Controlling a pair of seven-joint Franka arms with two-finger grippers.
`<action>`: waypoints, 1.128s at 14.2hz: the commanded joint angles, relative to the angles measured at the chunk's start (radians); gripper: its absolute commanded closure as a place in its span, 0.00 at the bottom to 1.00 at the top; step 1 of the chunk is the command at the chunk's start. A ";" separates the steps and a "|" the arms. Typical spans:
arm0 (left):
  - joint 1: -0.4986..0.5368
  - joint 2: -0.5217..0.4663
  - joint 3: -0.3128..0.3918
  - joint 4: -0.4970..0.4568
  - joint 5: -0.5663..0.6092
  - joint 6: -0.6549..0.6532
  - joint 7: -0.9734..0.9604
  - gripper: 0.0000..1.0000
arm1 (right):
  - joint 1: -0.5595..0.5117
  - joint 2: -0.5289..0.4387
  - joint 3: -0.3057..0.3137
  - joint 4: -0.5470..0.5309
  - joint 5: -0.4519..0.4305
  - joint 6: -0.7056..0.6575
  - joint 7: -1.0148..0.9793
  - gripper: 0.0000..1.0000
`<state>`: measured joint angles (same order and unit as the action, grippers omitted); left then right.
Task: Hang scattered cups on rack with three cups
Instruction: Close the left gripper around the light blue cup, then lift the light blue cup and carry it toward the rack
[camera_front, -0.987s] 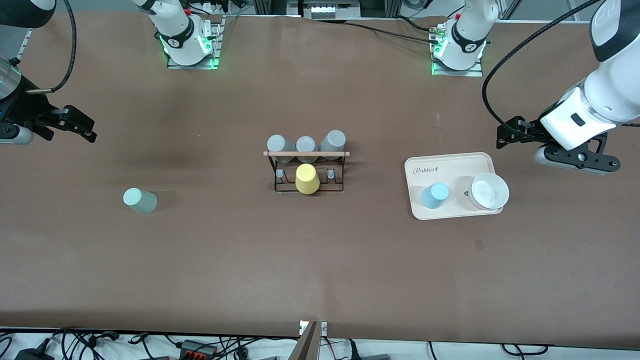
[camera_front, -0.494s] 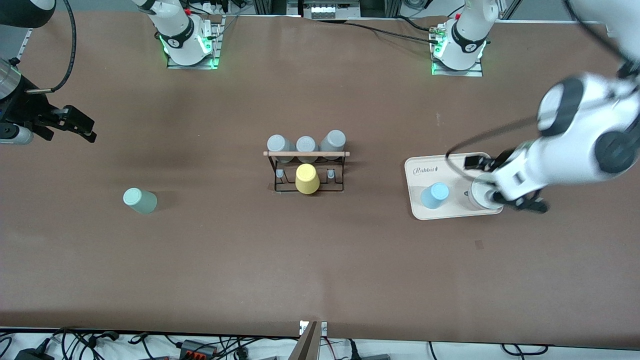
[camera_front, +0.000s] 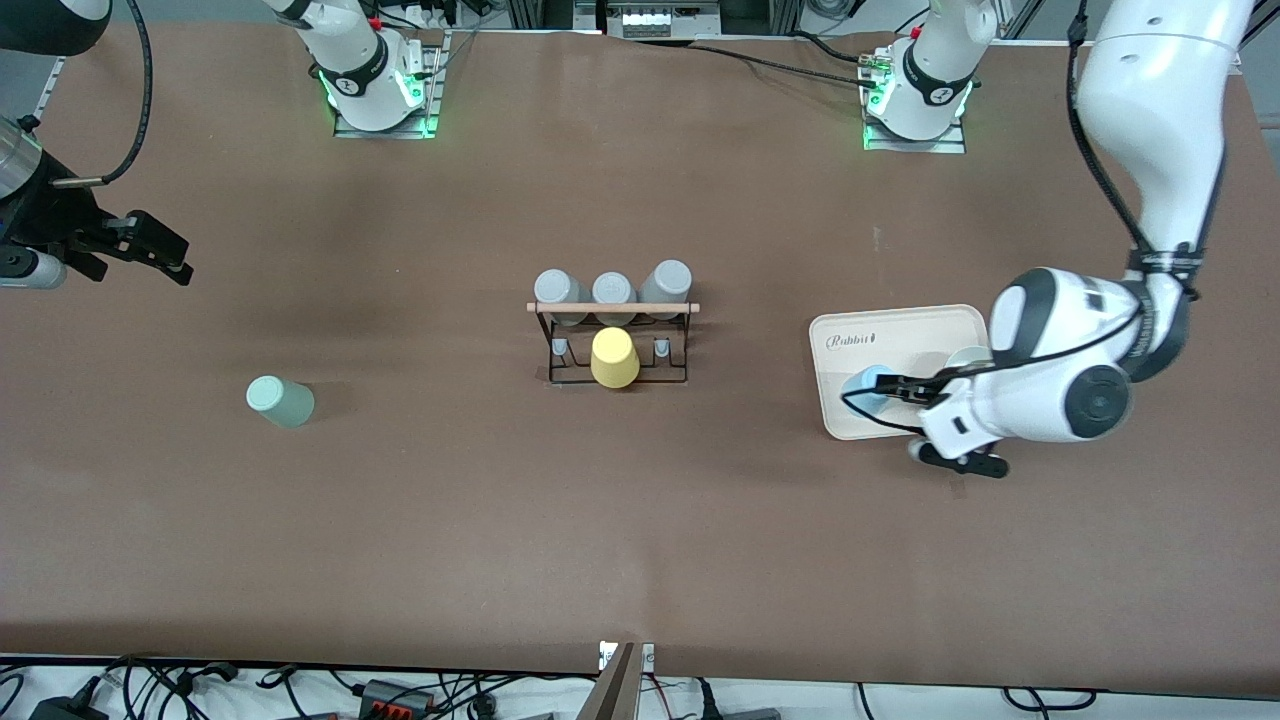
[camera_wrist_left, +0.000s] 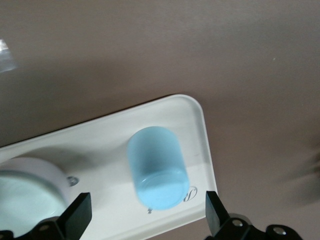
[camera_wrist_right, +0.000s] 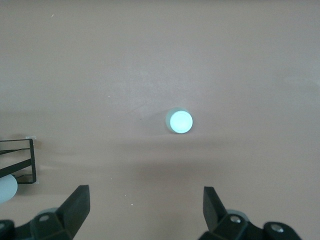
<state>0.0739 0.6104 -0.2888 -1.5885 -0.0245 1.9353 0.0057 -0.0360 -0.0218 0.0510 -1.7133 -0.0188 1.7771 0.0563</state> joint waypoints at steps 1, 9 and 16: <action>-0.022 -0.024 0.010 -0.114 -0.002 0.115 -0.007 0.00 | 0.002 -0.004 0.001 0.006 -0.006 -0.008 0.010 0.00; -0.029 -0.029 0.003 -0.200 0.127 0.188 -0.064 0.00 | 0.002 -0.003 0.001 0.007 -0.006 -0.008 0.010 0.00; -0.045 -0.057 -0.007 -0.164 0.135 0.137 -0.078 0.99 | 0.002 -0.004 0.001 0.007 -0.006 -0.008 0.011 0.00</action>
<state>0.0358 0.5979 -0.2913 -1.7602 0.0866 2.1065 -0.0514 -0.0360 -0.0218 0.0510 -1.7133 -0.0188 1.7771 0.0563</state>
